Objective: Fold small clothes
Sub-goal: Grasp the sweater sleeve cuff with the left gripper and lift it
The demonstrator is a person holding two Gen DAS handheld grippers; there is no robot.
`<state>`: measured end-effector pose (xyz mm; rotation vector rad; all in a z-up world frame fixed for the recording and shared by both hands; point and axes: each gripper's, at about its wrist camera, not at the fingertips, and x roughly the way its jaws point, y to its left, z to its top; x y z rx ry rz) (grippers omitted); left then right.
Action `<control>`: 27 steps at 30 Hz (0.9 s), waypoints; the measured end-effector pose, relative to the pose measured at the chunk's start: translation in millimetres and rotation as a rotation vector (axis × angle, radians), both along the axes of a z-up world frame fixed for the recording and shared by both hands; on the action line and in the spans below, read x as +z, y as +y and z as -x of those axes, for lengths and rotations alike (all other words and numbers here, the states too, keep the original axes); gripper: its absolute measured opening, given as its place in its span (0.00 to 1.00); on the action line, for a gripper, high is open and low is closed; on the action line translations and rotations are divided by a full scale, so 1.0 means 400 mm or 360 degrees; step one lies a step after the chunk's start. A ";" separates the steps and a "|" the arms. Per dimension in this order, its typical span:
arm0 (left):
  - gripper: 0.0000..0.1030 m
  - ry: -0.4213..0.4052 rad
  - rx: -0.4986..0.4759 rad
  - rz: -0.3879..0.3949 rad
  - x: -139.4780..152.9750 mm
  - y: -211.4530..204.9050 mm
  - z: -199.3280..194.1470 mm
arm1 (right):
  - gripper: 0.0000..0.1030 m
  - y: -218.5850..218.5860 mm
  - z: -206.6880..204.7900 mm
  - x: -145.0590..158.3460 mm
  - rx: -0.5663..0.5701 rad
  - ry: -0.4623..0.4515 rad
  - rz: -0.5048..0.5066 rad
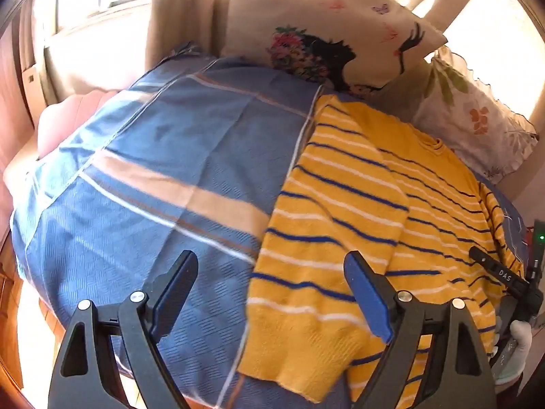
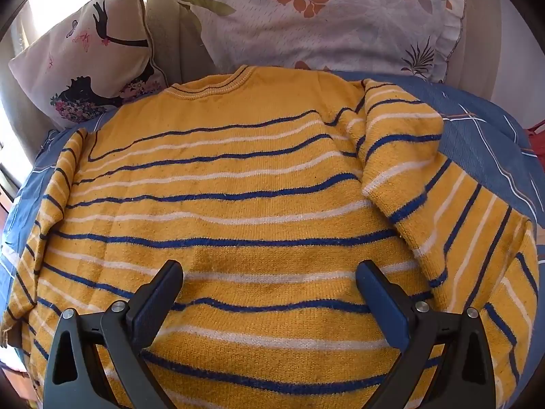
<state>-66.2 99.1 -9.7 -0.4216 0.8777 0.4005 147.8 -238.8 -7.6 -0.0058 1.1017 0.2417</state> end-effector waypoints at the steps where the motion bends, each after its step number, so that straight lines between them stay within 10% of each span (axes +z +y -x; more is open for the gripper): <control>1: 0.84 0.0067 -0.0006 0.0041 -0.015 0.011 0.011 | 1.00 0.000 0.000 0.000 -0.0001 0.0000 -0.0003; 6: 0.81 0.0153 -0.0094 0.0188 -0.059 -0.054 0.006 | 1.00 -0.002 0.000 0.004 -0.0008 -0.0001 -0.0022; 8: 0.23 0.0196 -0.0167 0.0114 -0.059 -0.091 -0.015 | 1.00 0.001 0.005 0.005 -0.0012 -0.0004 -0.0028; 9: 0.14 0.0222 -0.0202 0.0113 -0.055 -0.094 -0.020 | 1.00 0.003 0.006 0.006 -0.0014 -0.0005 -0.0034; 12: 0.12 0.0189 -0.0197 0.0117 -0.026 -0.055 -0.013 | 1.00 0.003 0.008 0.015 -0.0022 -0.0003 -0.0039; 19: 0.11 0.0248 0.0365 -0.0437 0.132 0.264 -0.034 | 1.00 0.014 -0.002 0.022 -0.0016 0.0005 0.0000; 27: 0.11 0.0170 0.0384 -0.0438 0.198 0.341 -0.137 | 1.00 0.004 -0.003 0.016 -0.0013 -0.0013 -0.0005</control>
